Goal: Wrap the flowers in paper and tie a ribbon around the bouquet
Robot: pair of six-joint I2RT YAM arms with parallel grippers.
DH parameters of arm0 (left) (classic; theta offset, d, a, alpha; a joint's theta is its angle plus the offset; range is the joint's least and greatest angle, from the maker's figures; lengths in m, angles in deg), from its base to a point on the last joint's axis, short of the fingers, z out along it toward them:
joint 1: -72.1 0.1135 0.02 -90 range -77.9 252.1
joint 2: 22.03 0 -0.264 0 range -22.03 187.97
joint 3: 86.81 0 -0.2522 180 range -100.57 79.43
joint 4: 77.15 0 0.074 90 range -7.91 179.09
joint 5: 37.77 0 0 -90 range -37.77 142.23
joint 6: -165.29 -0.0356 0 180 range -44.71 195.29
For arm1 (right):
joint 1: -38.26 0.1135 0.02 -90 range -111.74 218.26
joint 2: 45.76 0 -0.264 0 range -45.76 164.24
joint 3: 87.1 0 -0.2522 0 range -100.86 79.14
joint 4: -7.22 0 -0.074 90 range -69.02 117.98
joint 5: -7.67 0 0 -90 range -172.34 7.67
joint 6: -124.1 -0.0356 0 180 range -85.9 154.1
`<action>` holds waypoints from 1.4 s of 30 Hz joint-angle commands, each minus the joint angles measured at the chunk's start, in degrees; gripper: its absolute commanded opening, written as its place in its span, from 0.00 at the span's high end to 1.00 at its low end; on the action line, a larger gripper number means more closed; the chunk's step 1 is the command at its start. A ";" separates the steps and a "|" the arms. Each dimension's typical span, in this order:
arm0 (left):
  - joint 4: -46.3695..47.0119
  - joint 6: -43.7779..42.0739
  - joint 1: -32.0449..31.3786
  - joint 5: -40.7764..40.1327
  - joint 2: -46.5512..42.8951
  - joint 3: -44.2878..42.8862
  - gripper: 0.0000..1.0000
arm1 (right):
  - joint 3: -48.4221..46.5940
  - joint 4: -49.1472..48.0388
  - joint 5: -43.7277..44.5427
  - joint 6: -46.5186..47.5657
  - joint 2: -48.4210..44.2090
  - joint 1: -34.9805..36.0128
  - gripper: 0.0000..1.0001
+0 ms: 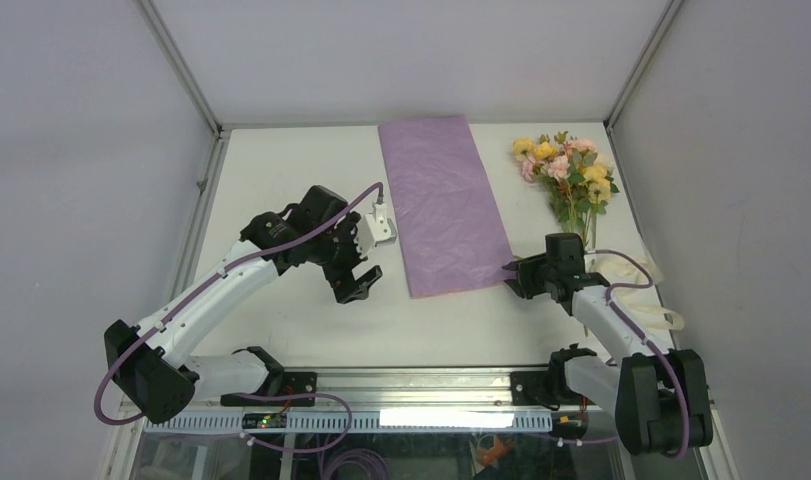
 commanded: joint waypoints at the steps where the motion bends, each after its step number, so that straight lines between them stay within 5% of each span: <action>1: 1.53 -0.76 -0.41 0.21 -1.05 -1.64 0.01 | -0.31 -3.65 -0.22 0.53 2.36 -0.12 0.60; 9: 1.53 -0.97 -0.41 0.28 -0.77 -1.67 0.01 | -1.15 6.11 -2.26 1.48 -0.62 0.05 0.50; 21: 1.52 -1.32 -0.41 0.63 -0.49 -1.92 0.01 | 1.26 -7.59 -3.83 -1.59 2.92 0.14 0.51; 42: 1.62 -2.47 -0.41 0.01 -1.37 -0.73 0.01 | 0.80 -11.45 -3.20 -1.08 5.87 -0.08 0.54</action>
